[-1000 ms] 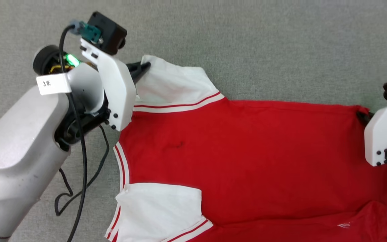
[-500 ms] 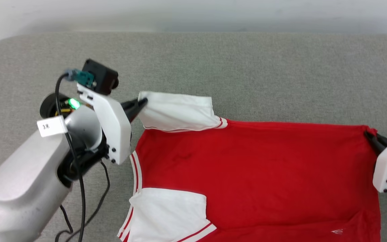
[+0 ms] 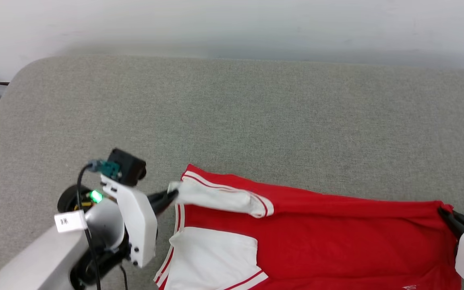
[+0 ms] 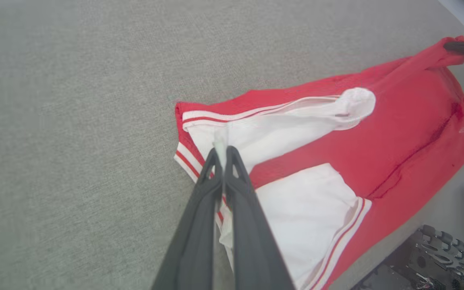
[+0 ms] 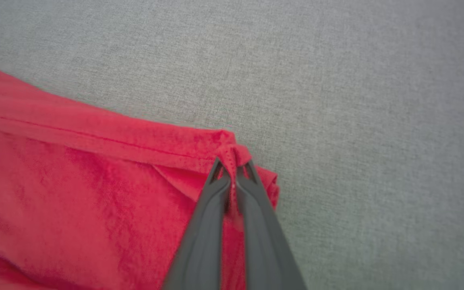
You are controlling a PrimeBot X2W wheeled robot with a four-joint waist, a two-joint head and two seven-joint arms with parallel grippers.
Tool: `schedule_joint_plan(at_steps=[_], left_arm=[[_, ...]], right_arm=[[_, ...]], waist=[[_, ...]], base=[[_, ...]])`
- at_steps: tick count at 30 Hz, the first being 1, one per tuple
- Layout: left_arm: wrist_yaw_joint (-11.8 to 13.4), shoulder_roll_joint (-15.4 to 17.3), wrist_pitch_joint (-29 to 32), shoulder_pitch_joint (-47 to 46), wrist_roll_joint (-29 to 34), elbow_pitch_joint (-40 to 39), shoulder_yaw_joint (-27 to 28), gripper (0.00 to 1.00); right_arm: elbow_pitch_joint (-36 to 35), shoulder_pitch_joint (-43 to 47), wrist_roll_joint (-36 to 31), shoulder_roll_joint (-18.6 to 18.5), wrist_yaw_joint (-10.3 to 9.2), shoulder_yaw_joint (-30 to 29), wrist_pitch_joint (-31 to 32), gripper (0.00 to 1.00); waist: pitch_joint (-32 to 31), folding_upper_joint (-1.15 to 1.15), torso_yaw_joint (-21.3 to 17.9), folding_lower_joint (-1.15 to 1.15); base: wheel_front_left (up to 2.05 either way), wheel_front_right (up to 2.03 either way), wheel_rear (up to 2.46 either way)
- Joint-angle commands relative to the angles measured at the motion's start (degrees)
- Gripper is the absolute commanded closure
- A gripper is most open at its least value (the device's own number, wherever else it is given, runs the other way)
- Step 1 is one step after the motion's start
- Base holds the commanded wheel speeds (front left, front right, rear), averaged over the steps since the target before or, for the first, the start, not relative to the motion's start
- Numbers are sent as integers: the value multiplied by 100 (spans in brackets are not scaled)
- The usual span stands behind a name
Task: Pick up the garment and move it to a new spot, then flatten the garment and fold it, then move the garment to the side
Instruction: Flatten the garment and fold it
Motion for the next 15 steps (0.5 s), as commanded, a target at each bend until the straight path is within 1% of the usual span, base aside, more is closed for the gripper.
schedule_joint_plan(at_steps=[1,5,9,15], left_arm=[[36,68,32,216,-15,-106,-70,100],[123,214,80,582,-36,-269,-199,100],[156,306,144,873,-18,-296,-353,100],[161,293,137,1068,-8,-73,-489,100]], right_arm=[[-44,127,70,-75,-7,31,-38,100],[-171,314,237,-210,-7,209,-19,100],[-298,497,385,-388,-7,397,7,100],[-471,665,533,-686,-7,749,83,100]], waist=[[-42,0,12,0],[-98,0,18,0],[-142,0,17,0],[-125,0,16,0]], base=[[0,0,0],[0,0,0],[0,0,0],[0,0,0]])
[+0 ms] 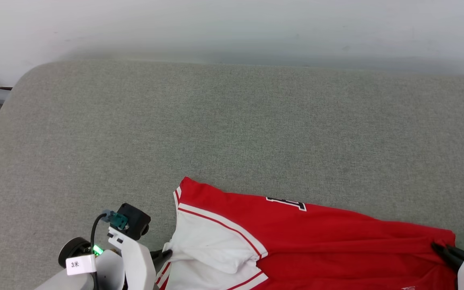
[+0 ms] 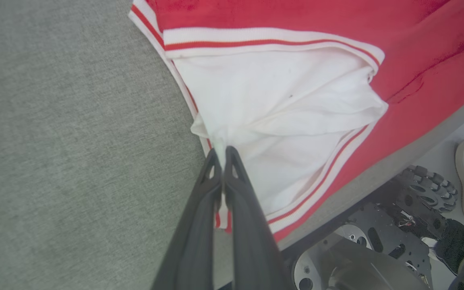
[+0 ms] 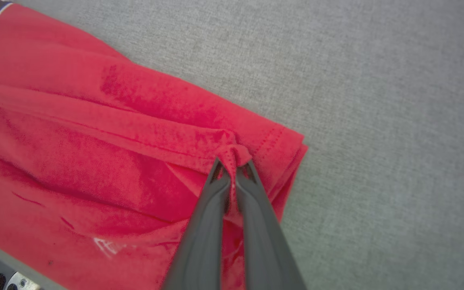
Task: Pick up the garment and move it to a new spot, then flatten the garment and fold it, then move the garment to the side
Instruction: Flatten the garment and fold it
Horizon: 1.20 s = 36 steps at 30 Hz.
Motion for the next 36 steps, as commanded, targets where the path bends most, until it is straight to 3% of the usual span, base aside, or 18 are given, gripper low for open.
schedule_joint_plan(at_steps=[1,11,18,19,20,21,24,29,36], left_arm=[[10,5,-8,84,45,108,-37,100],[-164,-132,38,117,182,586,-307,100],[-232,-339,-72,-5,352,876,-452,100],[-243,-371,-95,-28,379,918,-473,100],[-262,-394,-123,-55,437,953,-500,63],[-274,-415,-161,-77,484,981,-521,0],[-248,-494,-327,-49,511,1078,-491,0],[49,-490,-866,-9,619,1074,-231,0],[609,-730,-2315,209,831,862,295,0]], right_arm=[[-52,67,74,-95,-7,95,5,100],[-76,116,218,-349,-7,627,182,100],[103,10,267,-230,-7,830,184,100],[127,-12,294,-199,-6,857,195,50],[142,-25,363,-155,-6,885,205,0],[154,-47,406,-125,-5,908,205,0],[149,-75,539,-129,-7,976,238,0],[42,66,888,-232,-7,807,229,0],[60,392,1251,-153,-6,147,506,0]], waist=[[9,0,-5,0],[27,0,-23,0],[97,0,-17,0],[108,0,-16,0],[116,0,-15,0],[114,0,-14,0],[-1,0,-22,0],[-272,0,-44,0],[-402,0,-72,0]], base=[[0,0,0],[0,0,0],[0,0,0],[0,0,0],[0,0,0],[0,0,0],[0,0,0],[0,0,0],[0,0,0]])
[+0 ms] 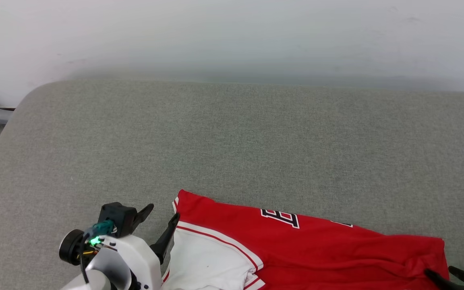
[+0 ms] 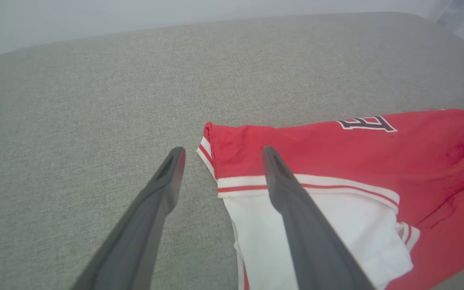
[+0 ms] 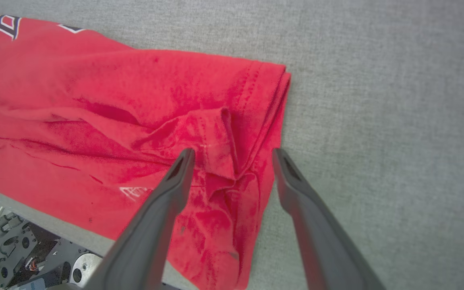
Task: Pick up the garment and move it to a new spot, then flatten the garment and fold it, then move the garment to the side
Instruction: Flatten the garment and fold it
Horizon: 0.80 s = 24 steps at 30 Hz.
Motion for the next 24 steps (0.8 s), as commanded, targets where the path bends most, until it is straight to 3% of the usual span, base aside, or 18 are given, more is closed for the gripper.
schedule_joint_plan(at_steps=[1,6,10,14,18,24], left_arm=[[72,-75,-282,125,72,-3,69,0],[370,-297,-1356,218,533,120,251,0],[566,-549,-1561,348,1053,171,476,0],[700,-819,-1571,590,2030,-213,975,0],[632,-1098,-1569,903,2701,-439,1373,0],[268,-1408,-1570,1187,3189,-421,1830,0]], right_arm=[[0,104,88,122,-5,-148,104,0],[65,219,60,499,-5,-776,491,0],[257,247,-188,877,-5,-1306,751,0],[497,261,-531,1287,-8,-1822,973,0],[599,234,-867,1642,-8,-2239,1188,0],[398,439,-1029,2116,1,-2359,1714,0]], waist=[[12,0,-2,0],[113,0,11,0],[192,0,51,0],[274,0,107,0],[334,0,137,0],[383,0,174,0]], base=[[0,0,0],[0,0,0],[0,0,0],[0,0,0],[0,0,0],[0,0,0]])
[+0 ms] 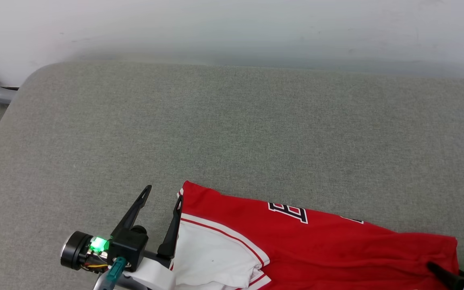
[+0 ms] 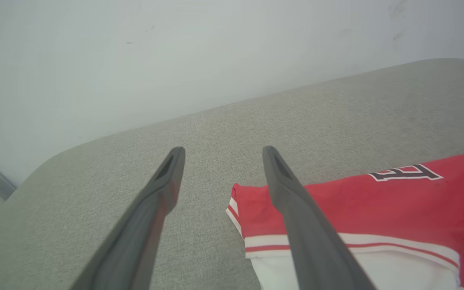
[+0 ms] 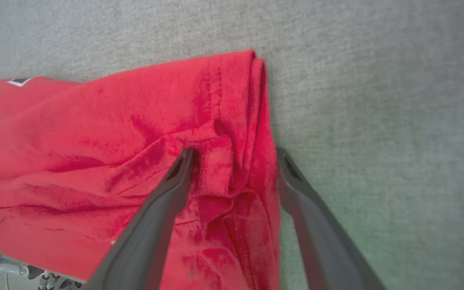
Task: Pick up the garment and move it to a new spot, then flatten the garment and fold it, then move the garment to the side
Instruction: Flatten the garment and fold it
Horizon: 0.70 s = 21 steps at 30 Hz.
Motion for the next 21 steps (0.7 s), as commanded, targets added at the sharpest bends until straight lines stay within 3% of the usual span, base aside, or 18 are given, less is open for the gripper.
schedule_joint_plan(at_steps=[1,12,13,15,21], left_arm=[[-96,-83,-26,61,87,16,121,0],[-635,-467,-27,214,501,100,755,0],[-678,-498,-27,220,529,106,799,0],[-761,-550,-27,227,588,128,872,0],[-935,-660,-27,264,726,165,1091,0]], right_arm=[[-27,232,53,342,11,154,175,0],[-377,242,46,624,11,190,359,0],[-352,226,55,650,11,226,362,5],[-274,202,97,693,11,289,329,100],[0,109,85,498,-4,296,3,100]], waist=[[7,0,2,0],[39,0,-48,0],[48,0,-51,0],[65,0,-54,0],[73,0,-64,0]], base=[[0,0,0],[0,0,0],[0,0,0],[0,0,0],[0,0,0]])
